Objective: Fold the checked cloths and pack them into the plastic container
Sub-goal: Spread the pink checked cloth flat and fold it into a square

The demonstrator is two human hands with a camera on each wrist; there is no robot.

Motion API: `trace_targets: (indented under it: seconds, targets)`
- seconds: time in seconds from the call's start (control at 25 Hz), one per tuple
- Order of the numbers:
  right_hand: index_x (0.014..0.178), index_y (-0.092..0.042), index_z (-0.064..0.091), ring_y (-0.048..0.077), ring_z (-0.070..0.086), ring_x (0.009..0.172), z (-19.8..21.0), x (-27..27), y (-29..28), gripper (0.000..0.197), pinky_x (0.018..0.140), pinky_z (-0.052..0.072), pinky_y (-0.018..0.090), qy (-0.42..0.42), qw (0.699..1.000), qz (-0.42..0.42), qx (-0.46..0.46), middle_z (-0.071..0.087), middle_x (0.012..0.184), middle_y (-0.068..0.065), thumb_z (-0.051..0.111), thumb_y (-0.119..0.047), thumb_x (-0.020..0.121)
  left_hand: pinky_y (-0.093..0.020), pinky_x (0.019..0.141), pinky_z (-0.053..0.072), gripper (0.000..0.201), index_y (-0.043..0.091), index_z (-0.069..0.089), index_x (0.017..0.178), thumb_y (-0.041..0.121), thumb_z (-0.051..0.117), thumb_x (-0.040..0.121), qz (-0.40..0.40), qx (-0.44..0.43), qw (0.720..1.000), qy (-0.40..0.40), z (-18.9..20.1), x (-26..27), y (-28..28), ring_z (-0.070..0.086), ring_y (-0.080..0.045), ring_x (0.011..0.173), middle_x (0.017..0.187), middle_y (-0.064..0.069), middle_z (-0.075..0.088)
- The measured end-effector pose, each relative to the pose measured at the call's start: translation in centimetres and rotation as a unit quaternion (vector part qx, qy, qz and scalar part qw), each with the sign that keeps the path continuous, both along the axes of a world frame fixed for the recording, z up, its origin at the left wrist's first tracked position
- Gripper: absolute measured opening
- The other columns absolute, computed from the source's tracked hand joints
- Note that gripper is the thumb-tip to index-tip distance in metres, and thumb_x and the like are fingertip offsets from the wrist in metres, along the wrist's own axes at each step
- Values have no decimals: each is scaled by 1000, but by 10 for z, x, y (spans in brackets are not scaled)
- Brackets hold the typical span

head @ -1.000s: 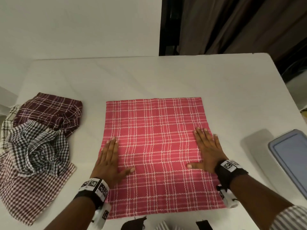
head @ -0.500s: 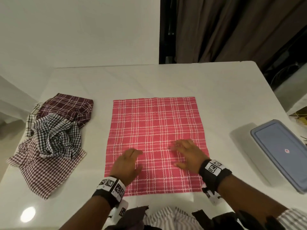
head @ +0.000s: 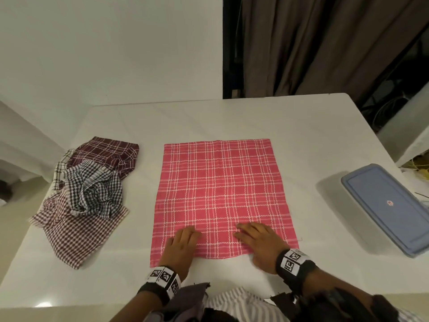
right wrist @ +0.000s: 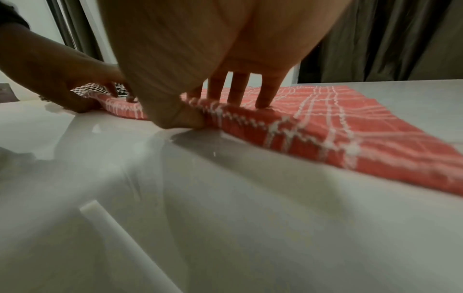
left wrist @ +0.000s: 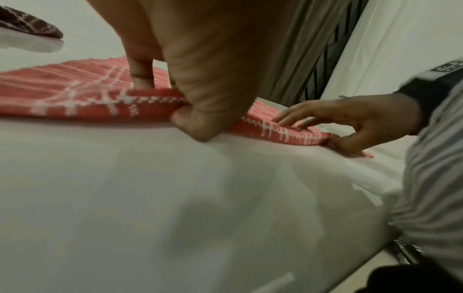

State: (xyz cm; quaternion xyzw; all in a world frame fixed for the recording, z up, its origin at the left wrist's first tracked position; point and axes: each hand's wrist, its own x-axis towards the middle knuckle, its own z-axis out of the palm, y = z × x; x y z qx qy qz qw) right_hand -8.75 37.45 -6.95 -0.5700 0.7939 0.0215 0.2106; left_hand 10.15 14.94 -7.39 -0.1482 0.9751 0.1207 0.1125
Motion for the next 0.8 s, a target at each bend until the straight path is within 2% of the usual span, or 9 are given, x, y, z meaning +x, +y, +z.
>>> trace_targets:
  seconds: [0.04, 0.12, 0.24, 0.32, 0.4, 0.48, 0.56, 0.68, 0.8]
  targets:
    - [147, -31, 29, 26, 29, 141, -3, -1, 2, 74, 115, 28, 47, 6, 1000, -17, -16, 26, 157, -4, 54, -13, 79, -36, 87, 53, 77, 27, 54, 120, -9, 66, 53, 15, 0, 1000, 11, -1, 3, -3, 56, -22, 117, 128, 2, 53]
    - [145, -30, 36, 27, 31, 140, -7, -10, 11, 72, 114, 32, 45, 7, 996, -78, -43, 31, 155, -2, 53, -3, 80, -33, 85, 52, 61, 27, 57, 116, -6, 64, 66, 54, 6, 998, 33, 2, 8, -18, 59, -19, 109, 123, 4, 55]
    - [124, -28, 62, 23, 49, 125, 1, -43, 31, 42, 104, 42, 33, -25, 975, -198, -93, 56, 133, -1, 64, -14, 85, -30, 77, 52, 25, 26, 64, 105, 11, 65, 85, 147, 55, 984, 90, 16, 12, -50, 66, -17, 89, 104, 5, 67]
    - [109, -26, 70, 19, 59, 106, 17, -65, 45, 24, 89, 43, 21, -92, 940, -298, -142, 67, 114, -2, 66, -17, 88, -25, 74, 48, 19, 22, 67, 102, 13, 70, 86, 216, 120, 960, 134, 29, 13, -70, 65, -14, 80, 95, 4, 71]
    - [97, -27, 73, 13, 64, 92, 34, -81, 52, 18, 78, 41, 8, -151, 888, -383, -207, 72, 99, -8, 69, -13, 88, -19, 72, 46, 19, 22, 69, 99, 12, 75, 84, 252, 150, 939, 178, 40, 12, -84, 66, -10, 78, 89, 8, 71]
    - [90, -30, 72, 2, 66, 86, 52, -88, 52, 12, 73, 41, 3, -186, 847, -426, -259, 73, 87, -18, 70, -18, 88, -17, 68, 48, 13, 22, 69, 93, 19, 77, 83, 296, 183, 912, 215, 53, 9, -93, 66, -5, 76, 83, 12, 71]
    - [90, -31, 72, -4, 66, 81, 67, -87, 48, 10, 71, 45, 5, -244, 806, -448, -302, 73, 84, -24, 69, -21, 89, -24, 69, 53, 17, 18, 69, 95, 30, 75, 83, 342, 242, 874, 248, 68, 4, -96, 69, -8, 76, 83, 8, 73]
    - [102, -22, 73, 11, 72, 86, 85, -80, 47, 16, 72, 54, 14, -336, 726, -480, -358, 76, 91, -10, 66, -22, 88, -24, 69, 52, 25, 18, 66, 97, 36, 72, 81, 370, 298, 831, 289, 91, 4, -98, 71, -4, 74, 83, 4, 74]
    - [112, -20, 71, 26, 72, 90, 95, -76, 50, 22, 79, 60, 37, -363, 708, -494, -352, 76, 97, 5, 61, -25, 92, -27, 70, 59, 22, 20, 59, 104, 28, 68, 85, 358, 370, 792, 329, 110, 8, -98, 73, -10, 78, 88, 0, 77]
